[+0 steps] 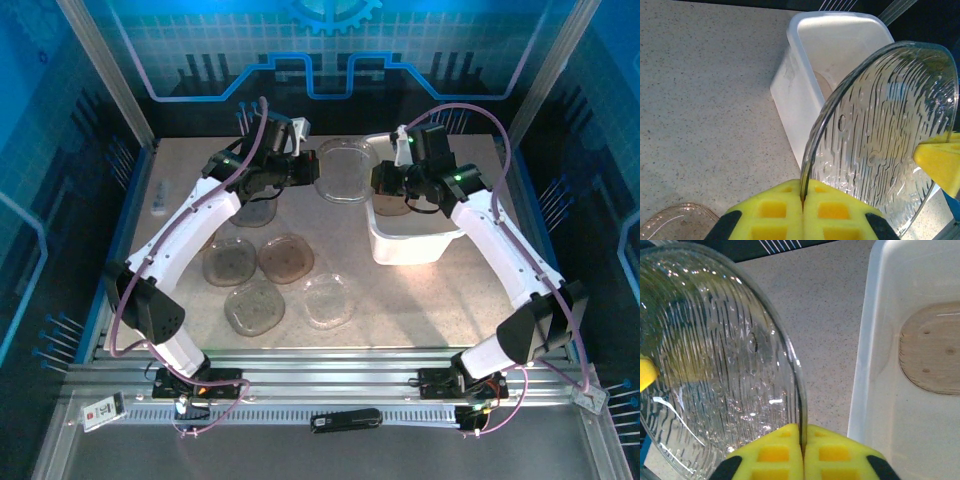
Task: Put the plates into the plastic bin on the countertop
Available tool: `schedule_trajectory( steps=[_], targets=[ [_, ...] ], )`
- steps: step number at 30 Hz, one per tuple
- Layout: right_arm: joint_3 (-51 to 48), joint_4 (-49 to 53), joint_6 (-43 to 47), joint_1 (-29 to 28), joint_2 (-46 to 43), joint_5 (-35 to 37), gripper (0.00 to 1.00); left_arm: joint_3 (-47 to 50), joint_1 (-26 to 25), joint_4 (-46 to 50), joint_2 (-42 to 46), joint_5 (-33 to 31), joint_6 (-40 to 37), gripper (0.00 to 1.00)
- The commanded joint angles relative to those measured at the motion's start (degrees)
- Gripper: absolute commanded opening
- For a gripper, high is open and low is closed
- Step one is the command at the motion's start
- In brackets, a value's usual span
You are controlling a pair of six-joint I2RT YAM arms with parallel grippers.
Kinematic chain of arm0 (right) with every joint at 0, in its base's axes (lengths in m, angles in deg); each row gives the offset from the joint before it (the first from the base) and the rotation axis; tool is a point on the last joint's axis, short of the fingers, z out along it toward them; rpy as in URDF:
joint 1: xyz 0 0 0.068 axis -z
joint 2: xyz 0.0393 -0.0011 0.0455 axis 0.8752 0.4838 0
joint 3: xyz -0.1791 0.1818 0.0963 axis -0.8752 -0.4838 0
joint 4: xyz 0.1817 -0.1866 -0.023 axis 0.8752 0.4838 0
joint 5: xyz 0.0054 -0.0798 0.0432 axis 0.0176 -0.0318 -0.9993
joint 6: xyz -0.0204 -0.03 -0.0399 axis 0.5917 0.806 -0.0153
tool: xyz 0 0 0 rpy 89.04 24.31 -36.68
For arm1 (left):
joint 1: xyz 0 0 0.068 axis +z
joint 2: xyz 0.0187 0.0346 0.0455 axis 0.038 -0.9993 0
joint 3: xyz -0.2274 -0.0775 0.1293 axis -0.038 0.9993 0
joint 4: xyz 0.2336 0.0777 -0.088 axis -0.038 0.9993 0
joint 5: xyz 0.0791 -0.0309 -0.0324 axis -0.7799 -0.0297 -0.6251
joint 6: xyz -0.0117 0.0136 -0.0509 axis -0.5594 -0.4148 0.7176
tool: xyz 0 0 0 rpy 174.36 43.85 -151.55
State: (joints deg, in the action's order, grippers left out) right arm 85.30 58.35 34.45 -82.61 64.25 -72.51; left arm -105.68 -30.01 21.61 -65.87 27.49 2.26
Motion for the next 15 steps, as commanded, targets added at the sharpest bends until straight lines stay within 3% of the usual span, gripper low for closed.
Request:
schedule_trajectory(
  steps=[1,7,15],
  targets=[
    [-1.11,-1.15,-0.19,0.74,-1.25,1.10,0.05,-3.34,-1.24,0.34,0.90,0.86,-0.37,0.02],
    [-1.89,-1.68,-0.79,1.60,-2.21,1.71,0.00,-4.10,-1.43,0.72,0.67,-0.39,-0.82,0.37],
    [-1.35,-1.38,-0.73,6.29,-2.82,1.36,0.00,-8.88,-0.95,2.61,-1.67,-1.15,-2.82,0.57]
  ],
)
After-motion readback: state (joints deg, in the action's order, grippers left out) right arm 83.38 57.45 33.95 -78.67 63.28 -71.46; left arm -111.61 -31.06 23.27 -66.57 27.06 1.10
